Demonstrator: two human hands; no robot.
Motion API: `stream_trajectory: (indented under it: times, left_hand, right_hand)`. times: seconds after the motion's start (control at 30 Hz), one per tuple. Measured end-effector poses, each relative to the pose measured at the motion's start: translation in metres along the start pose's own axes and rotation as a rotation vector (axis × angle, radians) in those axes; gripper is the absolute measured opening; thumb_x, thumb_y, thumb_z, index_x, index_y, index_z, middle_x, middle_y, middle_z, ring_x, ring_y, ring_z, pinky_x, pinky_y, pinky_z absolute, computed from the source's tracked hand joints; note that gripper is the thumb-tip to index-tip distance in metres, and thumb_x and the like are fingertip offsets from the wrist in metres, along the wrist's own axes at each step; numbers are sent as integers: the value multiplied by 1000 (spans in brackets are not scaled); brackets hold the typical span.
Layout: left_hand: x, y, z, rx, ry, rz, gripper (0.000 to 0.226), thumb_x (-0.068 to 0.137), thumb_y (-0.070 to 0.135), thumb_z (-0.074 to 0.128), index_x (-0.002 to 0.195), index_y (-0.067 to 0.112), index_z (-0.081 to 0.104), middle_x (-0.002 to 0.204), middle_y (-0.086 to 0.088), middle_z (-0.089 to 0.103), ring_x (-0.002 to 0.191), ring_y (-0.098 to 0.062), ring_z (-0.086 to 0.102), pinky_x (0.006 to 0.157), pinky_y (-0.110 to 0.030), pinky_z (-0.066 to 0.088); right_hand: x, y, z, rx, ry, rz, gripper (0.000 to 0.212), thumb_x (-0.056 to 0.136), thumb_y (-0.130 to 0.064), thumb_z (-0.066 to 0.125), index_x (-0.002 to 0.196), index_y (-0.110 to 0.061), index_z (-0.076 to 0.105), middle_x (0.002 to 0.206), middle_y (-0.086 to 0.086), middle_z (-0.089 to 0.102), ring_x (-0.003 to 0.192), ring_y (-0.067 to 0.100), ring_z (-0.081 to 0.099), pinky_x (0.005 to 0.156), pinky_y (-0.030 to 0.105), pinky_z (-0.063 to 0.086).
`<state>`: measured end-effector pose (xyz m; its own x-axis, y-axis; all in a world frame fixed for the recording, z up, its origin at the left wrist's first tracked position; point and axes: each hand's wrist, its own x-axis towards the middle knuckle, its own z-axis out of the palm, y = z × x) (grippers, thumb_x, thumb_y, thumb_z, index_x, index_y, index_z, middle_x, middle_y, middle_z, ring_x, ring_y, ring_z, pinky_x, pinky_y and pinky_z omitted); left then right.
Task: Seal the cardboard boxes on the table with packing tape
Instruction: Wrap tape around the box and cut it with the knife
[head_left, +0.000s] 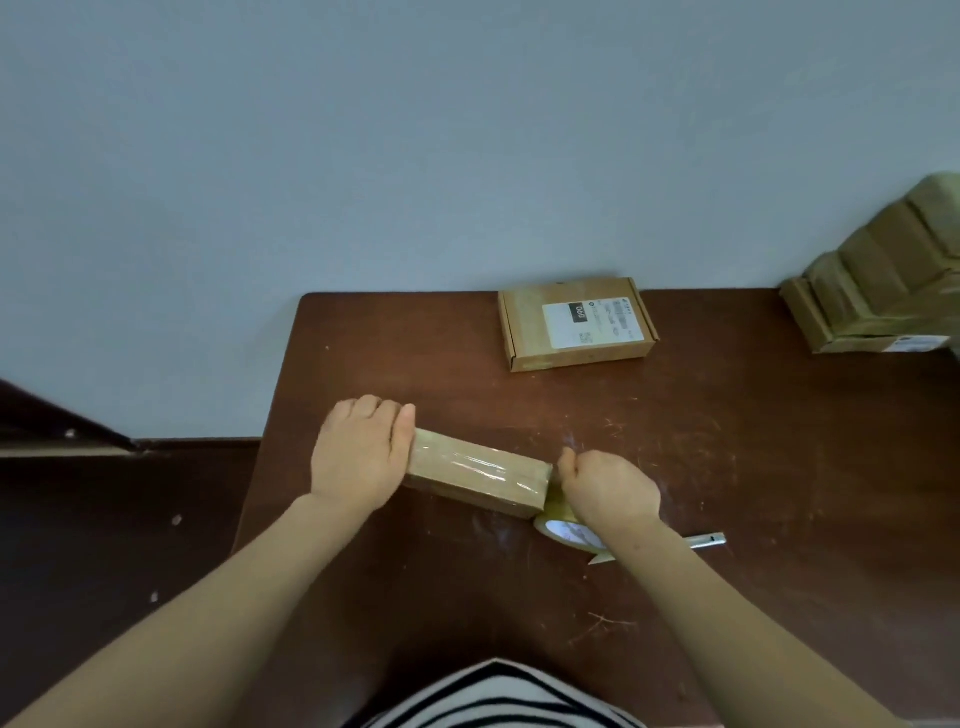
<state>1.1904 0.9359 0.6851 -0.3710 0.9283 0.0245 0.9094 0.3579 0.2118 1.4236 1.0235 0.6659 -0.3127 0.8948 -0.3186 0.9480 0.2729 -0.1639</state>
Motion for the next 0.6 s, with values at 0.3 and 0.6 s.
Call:
stream_trajectory:
  times: [0.3, 0.6]
  left_hand:
    - [-23, 62, 7, -28, -29, 335, 48, 98, 42, 32, 117, 15, 67, 111, -4, 70, 109, -22, 62, 113, -38, 19]
    - [-13, 65, 12, 40, -64, 569, 61, 71, 73, 50, 104, 23, 67, 104, 6, 66, 106, -18, 59, 109, -48, 30]
  right_hand:
    - [3, -11, 0, -54, 46, 47, 47, 104, -34, 28, 97, -10, 68, 100, 10, 69, 96, 28, 65, 68, 28, 37]
    - [3, 0, -2, 270, -175, 6, 56, 102, -46, 24, 71, -14, 58, 75, 5, 60, 76, 23, 56, 65, 31, 35]
